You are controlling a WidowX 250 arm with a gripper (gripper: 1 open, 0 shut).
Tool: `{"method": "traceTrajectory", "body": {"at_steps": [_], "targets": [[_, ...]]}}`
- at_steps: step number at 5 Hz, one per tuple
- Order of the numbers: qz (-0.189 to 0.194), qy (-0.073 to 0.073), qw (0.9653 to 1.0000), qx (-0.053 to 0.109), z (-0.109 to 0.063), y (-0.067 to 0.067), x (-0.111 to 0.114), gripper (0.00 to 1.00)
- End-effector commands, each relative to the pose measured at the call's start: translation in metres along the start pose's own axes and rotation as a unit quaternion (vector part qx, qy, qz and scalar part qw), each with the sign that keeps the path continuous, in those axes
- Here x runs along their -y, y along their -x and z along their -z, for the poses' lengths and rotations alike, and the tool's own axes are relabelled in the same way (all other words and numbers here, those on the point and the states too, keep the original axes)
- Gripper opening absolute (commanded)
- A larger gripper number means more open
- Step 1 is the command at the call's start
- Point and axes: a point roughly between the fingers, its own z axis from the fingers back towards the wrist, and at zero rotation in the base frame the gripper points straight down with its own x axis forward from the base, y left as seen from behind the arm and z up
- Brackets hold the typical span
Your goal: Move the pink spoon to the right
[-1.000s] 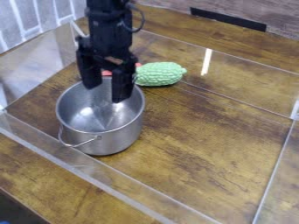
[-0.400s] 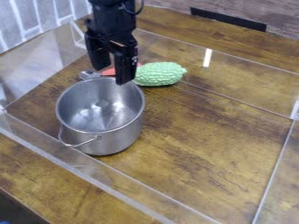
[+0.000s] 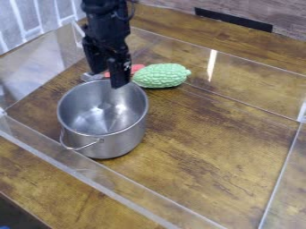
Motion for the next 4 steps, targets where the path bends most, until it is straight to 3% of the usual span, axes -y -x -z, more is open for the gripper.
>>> {"method": "traceTrajectory", "body": {"at_steps": [1, 3, 4], "targets": [[0.018, -0.014, 0.9987, 0.045, -0.0124, -0.0055, -0.0155, 1.0], [0.059, 0.007, 0.9951, 0.079, -0.0152, -0.0124, -0.015, 1.0], [0.037, 0.011, 0.9951, 0.091, -0.0217, -0.0144, -0.0148, 1.0]]}}
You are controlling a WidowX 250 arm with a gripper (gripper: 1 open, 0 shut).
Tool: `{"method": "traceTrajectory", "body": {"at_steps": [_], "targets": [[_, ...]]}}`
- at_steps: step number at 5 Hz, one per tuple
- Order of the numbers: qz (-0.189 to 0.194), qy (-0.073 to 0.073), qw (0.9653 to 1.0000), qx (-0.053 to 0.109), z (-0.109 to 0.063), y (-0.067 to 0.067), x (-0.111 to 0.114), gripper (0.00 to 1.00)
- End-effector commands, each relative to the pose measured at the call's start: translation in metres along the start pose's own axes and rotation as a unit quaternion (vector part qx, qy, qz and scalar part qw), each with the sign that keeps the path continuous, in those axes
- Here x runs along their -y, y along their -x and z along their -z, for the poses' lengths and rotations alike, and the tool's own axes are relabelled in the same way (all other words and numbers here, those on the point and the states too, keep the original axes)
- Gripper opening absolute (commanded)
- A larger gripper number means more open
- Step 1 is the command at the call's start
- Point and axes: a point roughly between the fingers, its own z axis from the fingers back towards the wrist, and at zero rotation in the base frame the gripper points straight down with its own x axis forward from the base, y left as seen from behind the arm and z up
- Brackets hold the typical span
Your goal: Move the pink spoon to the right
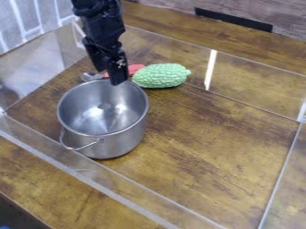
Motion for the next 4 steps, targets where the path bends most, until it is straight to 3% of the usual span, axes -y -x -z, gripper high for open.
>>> {"method": "traceTrajectory", "body": {"at_steps": [1, 3, 4], "targets": [[-0.023, -0.019, 0.9988, 0.038, -0.027, -0.009, -0.005, 1.0], [-0.066, -0.021, 0.9958, 0.06, -0.045, 0.0, -0.005, 1.0], [-0.063, -0.016, 0.9956, 0.067, -0.052, -0.006, -0.003, 1.0]]}}
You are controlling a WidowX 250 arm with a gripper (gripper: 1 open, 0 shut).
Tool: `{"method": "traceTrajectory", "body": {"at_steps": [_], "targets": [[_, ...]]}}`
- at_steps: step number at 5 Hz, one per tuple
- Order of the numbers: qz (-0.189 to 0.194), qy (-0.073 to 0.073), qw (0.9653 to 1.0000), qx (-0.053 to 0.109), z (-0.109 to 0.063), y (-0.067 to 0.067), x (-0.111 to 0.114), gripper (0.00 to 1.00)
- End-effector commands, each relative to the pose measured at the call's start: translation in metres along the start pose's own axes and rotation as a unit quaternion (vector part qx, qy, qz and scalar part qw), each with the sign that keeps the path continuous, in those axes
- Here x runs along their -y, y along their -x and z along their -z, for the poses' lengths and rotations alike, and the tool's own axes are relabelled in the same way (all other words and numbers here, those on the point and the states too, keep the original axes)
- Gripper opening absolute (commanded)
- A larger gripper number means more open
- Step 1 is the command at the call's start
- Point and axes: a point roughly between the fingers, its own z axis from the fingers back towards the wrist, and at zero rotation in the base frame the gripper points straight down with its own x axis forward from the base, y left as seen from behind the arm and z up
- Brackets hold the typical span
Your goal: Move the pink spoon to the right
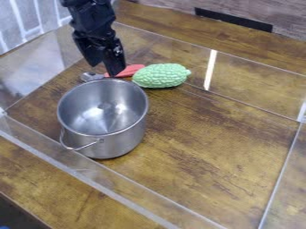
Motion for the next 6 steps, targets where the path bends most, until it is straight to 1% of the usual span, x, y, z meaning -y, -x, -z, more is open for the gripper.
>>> {"method": "traceTrajectory", "body": {"at_steps": [1, 3, 4, 5, 6], "targets": [[0.011, -0.02, 0.9986, 0.047, -0.036, -0.019, 0.002, 1.0], [-0.017, -0.02, 0.9982, 0.054, -0.02, -0.021, 0.017, 1.0], [-0.002, -0.014, 0.9988, 0.048, -0.017, -0.015, 0.008, 1.0], [0.013, -0.007, 0.999, 0.042, -0.015, -0.009, -0.001, 0.0], [0.01, -0.006, 0.9991, 0.041, -0.004, -0.009, -0.007, 0.0]]}}
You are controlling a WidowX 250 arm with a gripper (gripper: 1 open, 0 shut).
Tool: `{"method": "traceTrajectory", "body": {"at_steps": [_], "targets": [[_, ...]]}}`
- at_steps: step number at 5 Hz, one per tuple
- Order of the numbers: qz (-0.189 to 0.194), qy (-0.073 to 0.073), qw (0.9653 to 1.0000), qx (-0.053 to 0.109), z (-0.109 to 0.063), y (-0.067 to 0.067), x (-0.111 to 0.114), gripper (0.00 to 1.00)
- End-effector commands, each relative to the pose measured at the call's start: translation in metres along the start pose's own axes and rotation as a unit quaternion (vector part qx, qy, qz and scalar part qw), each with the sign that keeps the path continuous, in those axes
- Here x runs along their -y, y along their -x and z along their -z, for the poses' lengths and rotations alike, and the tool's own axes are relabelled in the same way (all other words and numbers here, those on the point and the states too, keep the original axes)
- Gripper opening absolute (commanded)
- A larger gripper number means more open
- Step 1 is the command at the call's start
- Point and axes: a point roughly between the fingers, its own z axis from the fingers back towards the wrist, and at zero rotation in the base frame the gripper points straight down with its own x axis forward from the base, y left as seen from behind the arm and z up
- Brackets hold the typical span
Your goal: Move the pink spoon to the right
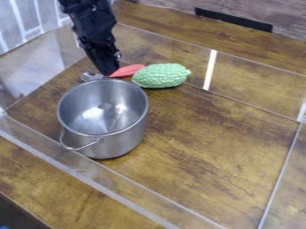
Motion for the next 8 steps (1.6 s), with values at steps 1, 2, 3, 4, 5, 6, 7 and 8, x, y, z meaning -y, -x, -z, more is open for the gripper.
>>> {"method": "traceTrajectory", "body": {"at_steps": [1, 2, 3, 4, 5, 6, 7, 8], "targets": [[-0.008, -0.011, 0.9996, 0.026, -0.003, -0.015, -0.005, 0.0], [-0.028, -0.01, 0.9992, 0.028, -0.005, -0.019, -0.005, 0.0], [-0.044, -0.009, 0.9987, 0.025, -0.007, -0.021, -0.004, 0.0], [-0.072, -0.013, 0.997, 0.023, -0.002, -0.027, 0.005, 0.0], [-0.097, -0.017, 0.9949, 0.022, 0.004, -0.033, 0.013, 0.0], [-0.105, -0.015, 0.9942, 0.016, 0.005, -0.036, 0.01, 0.0], [-0.116, -0.014, 0.9931, 0.011, 0.002, -0.037, 0.007, 0.0], [-0.124, -0.014, 0.9921, 0.006, 0.001, -0.038, 0.003, 0.0]]}}
